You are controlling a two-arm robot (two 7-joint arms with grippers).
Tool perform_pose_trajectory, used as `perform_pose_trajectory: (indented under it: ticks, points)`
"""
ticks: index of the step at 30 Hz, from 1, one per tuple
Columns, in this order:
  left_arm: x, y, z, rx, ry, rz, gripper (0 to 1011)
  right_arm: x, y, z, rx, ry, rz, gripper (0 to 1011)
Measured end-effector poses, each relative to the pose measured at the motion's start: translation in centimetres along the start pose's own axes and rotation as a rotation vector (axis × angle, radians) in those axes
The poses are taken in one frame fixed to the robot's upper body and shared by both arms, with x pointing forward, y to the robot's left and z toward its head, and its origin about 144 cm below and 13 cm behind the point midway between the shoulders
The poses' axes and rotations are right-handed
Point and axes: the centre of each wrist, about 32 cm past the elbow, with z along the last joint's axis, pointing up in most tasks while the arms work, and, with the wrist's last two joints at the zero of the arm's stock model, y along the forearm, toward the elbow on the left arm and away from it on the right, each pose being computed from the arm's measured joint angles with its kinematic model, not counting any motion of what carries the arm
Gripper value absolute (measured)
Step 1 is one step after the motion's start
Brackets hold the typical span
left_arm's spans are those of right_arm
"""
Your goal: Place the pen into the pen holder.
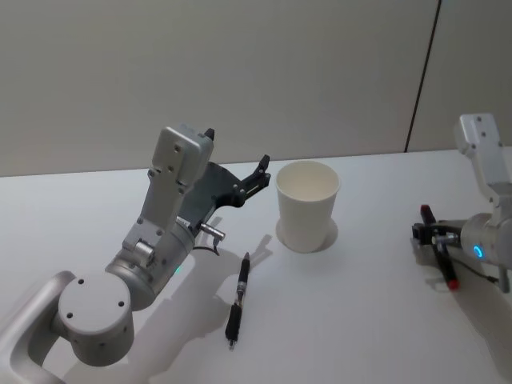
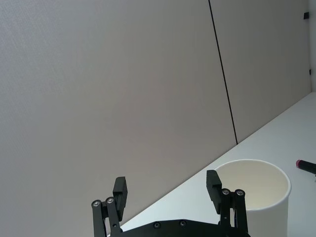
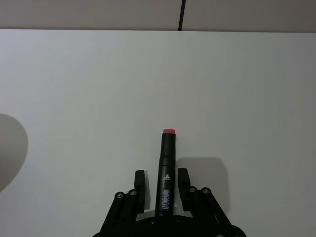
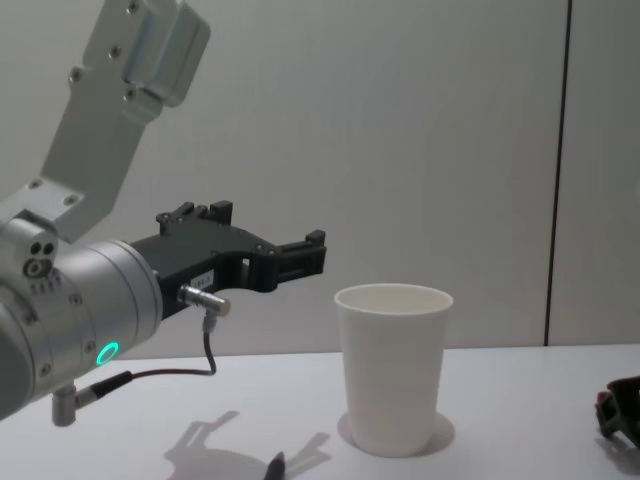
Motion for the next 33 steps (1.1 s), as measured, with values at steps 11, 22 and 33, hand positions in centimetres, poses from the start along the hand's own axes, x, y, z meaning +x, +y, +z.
perform_pose_trajectory:
  ticks: [11, 22, 33]
  points:
    - [0.0, 0.0, 0.0, 0.0, 0.0, 0.0, 1001, -0.02, 0.03, -0.04, 0.0, 0.0, 0.0, 172]
    - [0.0, 0.0, 0.0, 0.0, 0.0, 0.0, 1001, -0.03, 0.03, -0.04, 0.001, 0.0, 0.0, 172]
    - [0.0, 0.0, 0.0, 0.0, 0.0, 0.0, 1001, -0.03, 0.02, -0.04, 0.001, 0.001, 0.001, 172]
